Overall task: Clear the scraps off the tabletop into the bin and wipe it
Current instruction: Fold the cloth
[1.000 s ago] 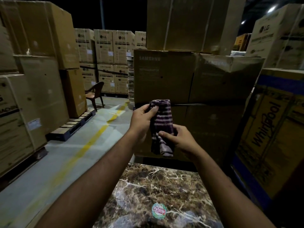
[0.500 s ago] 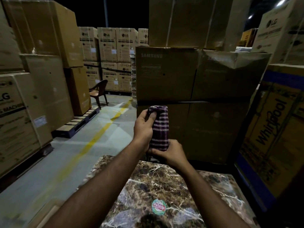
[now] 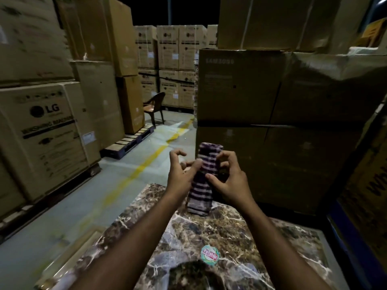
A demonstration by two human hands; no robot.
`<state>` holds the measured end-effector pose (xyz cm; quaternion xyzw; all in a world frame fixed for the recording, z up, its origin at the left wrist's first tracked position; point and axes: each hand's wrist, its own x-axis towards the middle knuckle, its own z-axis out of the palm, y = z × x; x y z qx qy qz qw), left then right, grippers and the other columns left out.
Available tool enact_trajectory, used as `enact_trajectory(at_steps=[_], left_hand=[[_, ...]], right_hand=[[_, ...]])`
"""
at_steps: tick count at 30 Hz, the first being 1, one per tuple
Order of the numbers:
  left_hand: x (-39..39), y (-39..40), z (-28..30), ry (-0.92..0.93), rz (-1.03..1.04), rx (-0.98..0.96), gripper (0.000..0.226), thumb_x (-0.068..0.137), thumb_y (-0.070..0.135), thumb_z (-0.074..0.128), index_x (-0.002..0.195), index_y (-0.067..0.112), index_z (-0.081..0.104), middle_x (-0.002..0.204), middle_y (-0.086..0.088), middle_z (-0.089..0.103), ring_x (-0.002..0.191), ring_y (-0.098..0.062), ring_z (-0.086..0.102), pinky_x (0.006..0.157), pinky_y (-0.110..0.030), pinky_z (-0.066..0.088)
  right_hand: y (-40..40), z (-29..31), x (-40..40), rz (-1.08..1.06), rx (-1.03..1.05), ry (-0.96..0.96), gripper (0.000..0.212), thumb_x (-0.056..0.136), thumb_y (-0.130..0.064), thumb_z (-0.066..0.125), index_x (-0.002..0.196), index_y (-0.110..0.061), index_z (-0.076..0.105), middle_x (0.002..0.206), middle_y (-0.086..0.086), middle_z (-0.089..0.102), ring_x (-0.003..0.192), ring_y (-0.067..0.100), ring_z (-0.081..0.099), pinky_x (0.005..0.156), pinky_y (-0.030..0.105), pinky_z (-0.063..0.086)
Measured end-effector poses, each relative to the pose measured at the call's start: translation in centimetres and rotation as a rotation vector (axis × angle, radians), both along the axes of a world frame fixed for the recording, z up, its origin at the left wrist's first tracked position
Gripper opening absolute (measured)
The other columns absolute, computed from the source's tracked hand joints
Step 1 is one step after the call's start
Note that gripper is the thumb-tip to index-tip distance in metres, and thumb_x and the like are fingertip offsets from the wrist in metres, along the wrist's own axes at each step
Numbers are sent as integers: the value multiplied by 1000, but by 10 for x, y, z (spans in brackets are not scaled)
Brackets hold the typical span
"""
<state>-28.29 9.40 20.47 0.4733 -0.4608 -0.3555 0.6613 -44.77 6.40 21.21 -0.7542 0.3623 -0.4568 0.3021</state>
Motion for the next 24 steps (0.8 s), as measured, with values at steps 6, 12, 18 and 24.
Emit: enact_trajectory(at_steps=[6,12,18,24], left_hand=[[58,50,-55,-88,-181,226,67,83,7,81,129,32,40,118,-21,67,101,-30,71,75,-38,58],[151,94,-105,-294,-6,287,15,87,6,74,85,21,73,84,11,69,78,-4,62,68,-25,45],[270,131,-170,-120,305,311,38,68,23,85,91,17,56,90,2,60,83,-6,58,76,-25,45],[398,169,-226,-119,460,520,23,85,0,72,82,20,60,89,3,67,89,-17,65,81,-32,51]], right_hand=[[-13,-41,46,176,20,-10,45,90,-10,73,129,-31,64,129,-15,63,116,-5,58,88,9,45],[0,-105,144,230,270,-25,42,82,-6,81,116,-29,70,120,-11,69,112,9,65,89,31,55],[9,-139,278,247,550,-32,74,74,15,78,126,-17,35,107,1,60,88,3,68,75,29,59],[20,-182,415,362,597,253,24,86,-7,77,100,-23,65,87,-1,70,78,14,64,57,17,46]])
